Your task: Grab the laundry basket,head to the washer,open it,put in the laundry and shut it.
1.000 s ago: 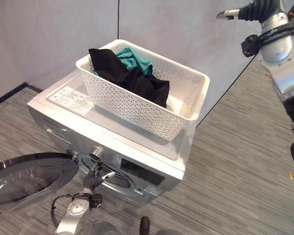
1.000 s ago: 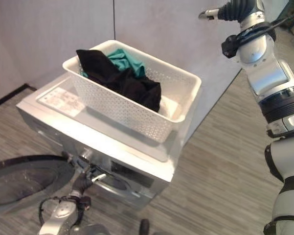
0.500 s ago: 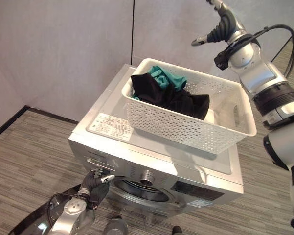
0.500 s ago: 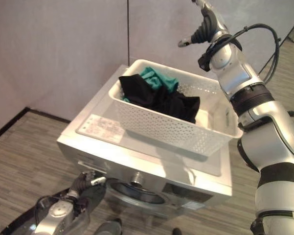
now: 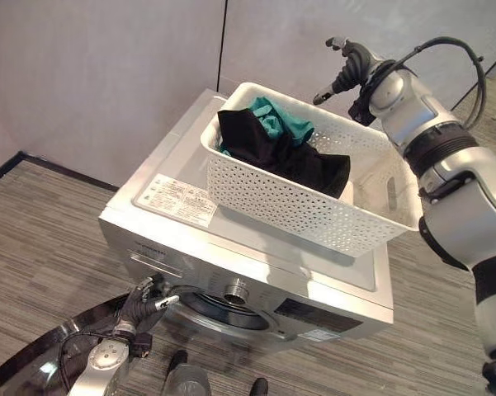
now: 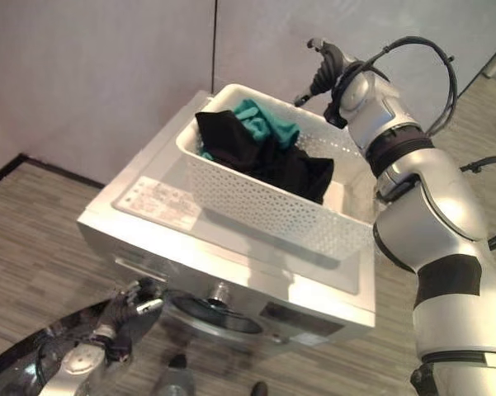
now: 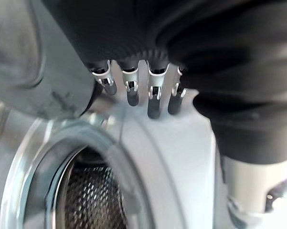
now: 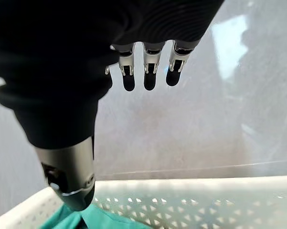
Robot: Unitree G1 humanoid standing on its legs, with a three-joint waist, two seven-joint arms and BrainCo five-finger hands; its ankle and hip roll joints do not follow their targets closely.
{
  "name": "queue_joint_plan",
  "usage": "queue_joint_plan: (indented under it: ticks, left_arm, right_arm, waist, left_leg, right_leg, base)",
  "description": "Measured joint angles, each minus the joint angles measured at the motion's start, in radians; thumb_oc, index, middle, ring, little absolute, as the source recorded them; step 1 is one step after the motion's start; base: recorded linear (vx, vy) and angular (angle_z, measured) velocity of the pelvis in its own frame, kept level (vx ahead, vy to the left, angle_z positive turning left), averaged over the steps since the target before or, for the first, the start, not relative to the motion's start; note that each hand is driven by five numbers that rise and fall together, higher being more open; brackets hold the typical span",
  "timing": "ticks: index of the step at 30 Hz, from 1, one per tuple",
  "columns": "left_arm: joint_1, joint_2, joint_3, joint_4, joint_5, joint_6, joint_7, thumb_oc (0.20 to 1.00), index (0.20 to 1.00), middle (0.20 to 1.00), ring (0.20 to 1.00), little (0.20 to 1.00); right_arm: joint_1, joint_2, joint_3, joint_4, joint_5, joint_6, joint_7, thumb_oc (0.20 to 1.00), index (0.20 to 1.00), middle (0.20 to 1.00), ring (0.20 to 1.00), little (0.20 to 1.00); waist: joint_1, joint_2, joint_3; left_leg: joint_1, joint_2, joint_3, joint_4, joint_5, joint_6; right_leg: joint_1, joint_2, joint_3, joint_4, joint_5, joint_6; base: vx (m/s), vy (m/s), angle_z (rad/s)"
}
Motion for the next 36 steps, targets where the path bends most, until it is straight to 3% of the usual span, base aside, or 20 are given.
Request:
queue_joint_plan:
  ticks: [4, 14, 22, 31, 32, 33, 34, 36]
  left_arm:
    - [0.007, -0.009, -0.009, 0.000, -0.001, 0.001, -0.001, 1.000, 1.000, 1.000, 1.000, 1.000]
    - [0.014, -0.009, -0.014, -0.004, -0.013, 0.005, -0.002, 1.000, 1.000, 1.000, 1.000, 1.000]
    - [-0.020, -0.010, -0.046, -0.006, -0.041, 0.001, 0.001, 1.000, 1.000, 1.000, 1.000, 1.000]
    - [-0.013, -0.007, -0.038, -0.033, -0.084, -0.006, 0.006, 1.000, 1.000, 1.000, 1.000, 1.000]
    - [-0.013, -0.007, -0.038, -0.034, -0.098, -0.006, 0.007, 1.000, 1.000, 1.000, 1.000, 1.000]
    - [-0.015, -0.007, -0.038, -0.034, -0.117, -0.008, 0.008, 1.000, 1.000, 1.000, 1.000, 1.000]
    - [-0.021, -0.007, -0.038, -0.035, -0.120, -0.008, 0.012, 1.000, 1.000, 1.000, 1.000, 1.000]
    - [-0.024, -0.007, -0.039, -0.044, -0.120, -0.009, 0.015, 1.000, 1.000, 1.000, 1.000, 1.000]
  right_arm:
    - [0.026, 0.001, 0.015, -0.077, 0.003, -0.003, 0.003, 1.000, 1.000, 1.000, 1.000, 1.000]
    - [0.029, 0.005, 0.078, -0.254, 0.071, -0.022, 0.011, 1.000, 1.000, 1.000, 1.000, 1.000]
    - [0.028, 0.055, 0.075, -0.140, 0.070, -0.030, 0.015, 1.000, 1.000, 1.000, 1.000, 1.000]
    - [-0.010, 0.058, 0.010, -0.058, 0.058, -0.041, -0.073, 1.000, 1.000, 1.000, 1.000, 1.000]
    - [-0.022, 0.057, 0.006, -0.045, 0.055, -0.043, -0.075, 0.843, 0.843, 0.843, 0.843, 0.843]
    - [-0.043, 0.056, 0.001, -0.022, 0.042, -0.044, -0.093, 0.551, 0.551, 0.551, 0.551, 0.551]
    - [-0.058, 0.054, -0.003, -0.007, 0.039, -0.043, -0.095, 0.200, 0.200, 0.200, 0.200, 0.200]
    - [-0.061, 0.050, -0.002, -0.010, 0.039, -0.043, -0.096, 0.200, 0.200, 0.200, 0.200, 0.200]
  waist:
    - [0.004, -0.025, 0.003]
    - [0.005, -0.035, 0.001]
    - [0.014, -0.032, 0.012]
    - [0.040, -0.012, 0.060]
    - [0.041, -0.008, 0.067]
    - [0.041, -0.003, 0.080]
    - [0.043, 0.005, 0.094]
    - [0.043, 0.001, 0.091]
  left_leg:
    - [-0.002, 0.021, 0.003, -0.025, 0.015, -0.016]
    - [-0.005, 0.035, 0.028, -0.041, 0.018, -0.021]
    - [-0.064, 0.030, -0.003, -0.023, 0.022, -0.024]
    - [-0.134, 0.028, -0.041, -0.022, 0.045, -0.030]
    - [-0.145, 0.028, -0.049, -0.022, 0.047, -0.030]
    - [-0.160, 0.028, -0.063, -0.024, 0.053, -0.031]
    - [-0.166, 0.028, -0.074, -0.026, 0.057, -0.034]
    - [-0.174, 0.029, -0.078, -0.025, 0.061, -0.034]
  right_leg:
    - [-0.018, 0.020, 0.006, -0.001, -0.001, -0.011]
    - [-0.043, 0.029, 0.034, -0.001, 0.004, -0.017]
    - [-0.076, 0.032, 0.007, 0.004, 0.006, -0.020]
    - [-0.126, 0.040, -0.017, -0.001, 0.014, -0.027]
    - [-0.133, 0.042, -0.023, -0.001, 0.014, -0.027]
    - [-0.142, 0.044, -0.037, -0.001, 0.013, -0.028]
    - [-0.144, 0.045, -0.043, -0.002, 0.011, -0.025]
    - [-0.154, 0.044, -0.043, -0.002, 0.013, -0.026]
  base:
    - [-0.01, -0.050, -0.07]
    - [0.00, -0.017, -0.08]
    - [-0.03, -0.012, 0.08]
    - [-0.05, -0.012, 0.10]
    - [-0.04, -0.014, 0.20]
    - [-0.04, -0.023, 0.26]
    - [-0.03, -0.022, 0.22]
    - [-0.02, -0.009, 0.05]
